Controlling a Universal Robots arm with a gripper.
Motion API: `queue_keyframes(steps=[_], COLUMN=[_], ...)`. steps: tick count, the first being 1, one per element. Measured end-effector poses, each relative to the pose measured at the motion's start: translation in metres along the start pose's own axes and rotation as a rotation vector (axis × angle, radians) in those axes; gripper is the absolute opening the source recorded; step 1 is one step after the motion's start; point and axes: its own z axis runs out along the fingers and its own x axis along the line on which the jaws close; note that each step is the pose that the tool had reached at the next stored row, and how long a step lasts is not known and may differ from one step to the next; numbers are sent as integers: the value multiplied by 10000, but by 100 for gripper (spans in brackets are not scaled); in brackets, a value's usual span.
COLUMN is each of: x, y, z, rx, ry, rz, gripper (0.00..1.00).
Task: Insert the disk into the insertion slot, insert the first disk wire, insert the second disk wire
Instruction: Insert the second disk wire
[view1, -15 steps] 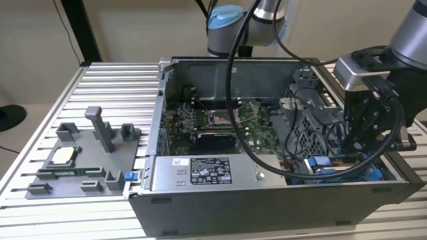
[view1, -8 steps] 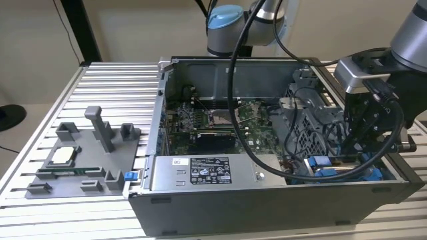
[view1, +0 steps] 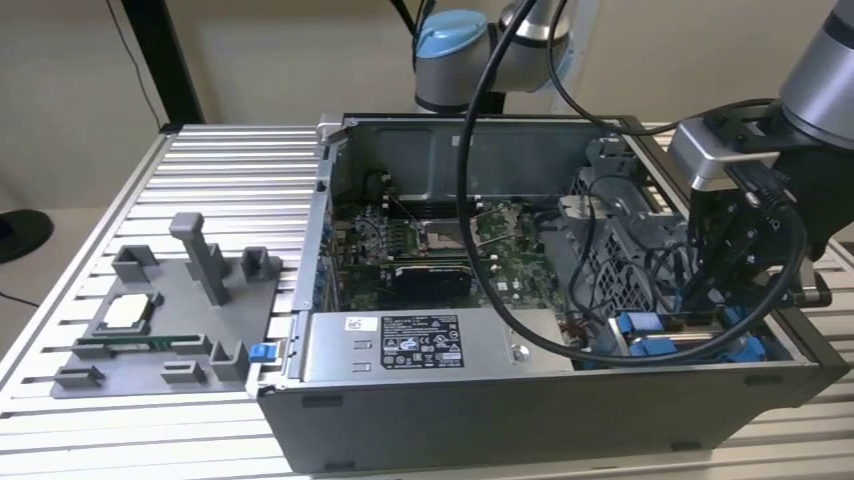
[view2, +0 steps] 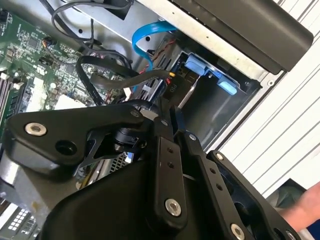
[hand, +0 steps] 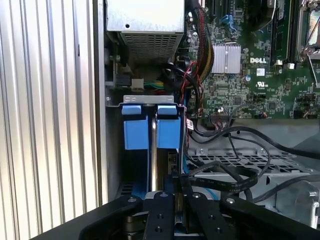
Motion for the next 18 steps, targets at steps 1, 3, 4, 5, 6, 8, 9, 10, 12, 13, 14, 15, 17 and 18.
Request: queue_keyframes(steps=[1, 3, 4, 5, 6, 8, 9, 10, 12, 13, 14, 15, 17, 18], x=[0, 0, 0, 0, -1, -3, -4, -5, -7, -8, -9, -11, -14, -15], y=[0, 0, 0, 1, 1, 1, 1, 1, 1, 1, 1, 0, -1, -2], z=[3, 10, 13, 16, 19, 27, 31, 35, 43, 46, 49, 51, 56, 59], rx=[1, 6, 9, 12, 14, 17, 18, 18, 20, 20, 21, 22, 23, 23], ry=[-2, -8, -11, -13, -14, -15, -16, -16, -18, -19, -20, -20, -23, -25], rz=[-3, -9, -12, -14, -17, -23, -26, -29, -37, -40, -44, -49, -61, -66], gripper=[0, 0, 0, 0, 0, 0, 0, 0, 0, 0, 0, 0, 0, 0])
